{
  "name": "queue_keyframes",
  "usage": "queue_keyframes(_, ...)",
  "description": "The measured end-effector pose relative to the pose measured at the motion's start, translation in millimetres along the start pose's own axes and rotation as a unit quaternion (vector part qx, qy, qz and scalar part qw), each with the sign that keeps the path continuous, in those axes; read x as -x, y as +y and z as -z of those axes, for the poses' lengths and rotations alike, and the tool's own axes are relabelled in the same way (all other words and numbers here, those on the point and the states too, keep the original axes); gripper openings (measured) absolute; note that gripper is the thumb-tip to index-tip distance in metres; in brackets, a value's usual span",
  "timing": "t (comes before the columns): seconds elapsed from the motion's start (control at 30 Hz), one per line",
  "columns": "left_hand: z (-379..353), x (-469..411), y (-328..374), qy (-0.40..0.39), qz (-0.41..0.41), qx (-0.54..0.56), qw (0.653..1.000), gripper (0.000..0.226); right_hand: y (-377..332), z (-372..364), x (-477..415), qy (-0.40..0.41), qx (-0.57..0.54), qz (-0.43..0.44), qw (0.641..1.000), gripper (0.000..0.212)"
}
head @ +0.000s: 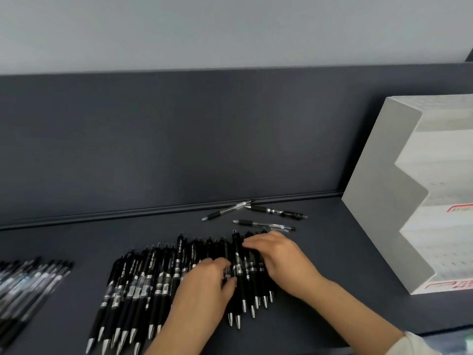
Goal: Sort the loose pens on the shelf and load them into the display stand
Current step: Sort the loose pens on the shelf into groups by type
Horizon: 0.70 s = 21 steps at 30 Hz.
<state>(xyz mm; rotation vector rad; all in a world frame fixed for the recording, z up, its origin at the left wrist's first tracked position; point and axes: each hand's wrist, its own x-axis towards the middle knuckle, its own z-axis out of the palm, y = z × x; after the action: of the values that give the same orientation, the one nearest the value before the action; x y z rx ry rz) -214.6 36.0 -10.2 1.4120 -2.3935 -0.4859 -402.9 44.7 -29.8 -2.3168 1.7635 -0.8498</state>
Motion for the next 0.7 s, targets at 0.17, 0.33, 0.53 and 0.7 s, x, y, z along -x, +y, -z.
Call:
queue_keyframes(0.17,-0.4,-10.9,-3.4,0.046,-0.007,0.007,0.999,0.028,40.5,21.2,-17.2,0.119,0.073,-0.214,0.967,0.033)
queue_keyframes(0.33,7.1,-35.3,-8.9,0.093,-0.004,0.005,0.996,0.022,77.7,27.4,-23.5,0.035,0.074,-0.333,0.939,0.038)
queue_keyframes(0.53,13.3,-71.4,-19.6,0.100,0.014,-0.033,0.994,0.028,82.7,23.3,-16.5,0.081,0.003,-0.347,0.934,0.015)
queue_keyframes(0.7,10.0,-110.5,-31.2,0.031,0.043,-0.105,0.993,0.032,83.7,26.4,-13.3,0.060,-0.010,-0.353,0.934,0.013)
